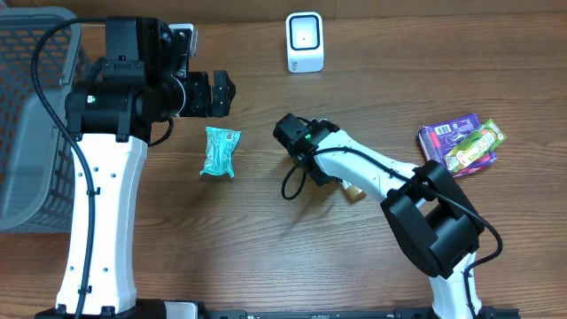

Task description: Scan the item barcode

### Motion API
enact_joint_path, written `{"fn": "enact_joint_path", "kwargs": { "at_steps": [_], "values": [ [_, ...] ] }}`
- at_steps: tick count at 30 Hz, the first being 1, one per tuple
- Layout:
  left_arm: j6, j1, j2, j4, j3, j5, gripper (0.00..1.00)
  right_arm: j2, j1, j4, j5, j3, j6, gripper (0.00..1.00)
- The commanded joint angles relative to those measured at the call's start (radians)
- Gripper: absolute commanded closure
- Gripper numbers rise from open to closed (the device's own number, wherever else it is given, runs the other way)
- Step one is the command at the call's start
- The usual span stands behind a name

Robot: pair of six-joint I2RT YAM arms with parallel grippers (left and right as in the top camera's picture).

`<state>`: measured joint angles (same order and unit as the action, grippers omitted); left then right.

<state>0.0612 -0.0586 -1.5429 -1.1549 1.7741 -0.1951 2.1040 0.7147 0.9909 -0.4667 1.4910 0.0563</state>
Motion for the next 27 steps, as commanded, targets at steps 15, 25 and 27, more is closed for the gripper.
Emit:
{"fn": "enact_joint_path", "kwargs": {
  "at_steps": [15,25,27],
  "values": [
    [0.014,-0.001,-0.006,0.001,0.011,-0.005,0.00,-0.080,-0.278,-0.161,1.176,0.003,-0.043,0.92],
    [0.014,-0.001,-0.006,0.001,0.011,-0.005,0.00,-0.066,-0.335,-0.210,1.155,-0.085,-0.026,0.60],
    [0.014,-0.001,-0.006,0.001,0.011,-0.005,0.00,-0.062,-0.335,-0.209,1.109,-0.085,-0.012,0.60]
  ]
}}
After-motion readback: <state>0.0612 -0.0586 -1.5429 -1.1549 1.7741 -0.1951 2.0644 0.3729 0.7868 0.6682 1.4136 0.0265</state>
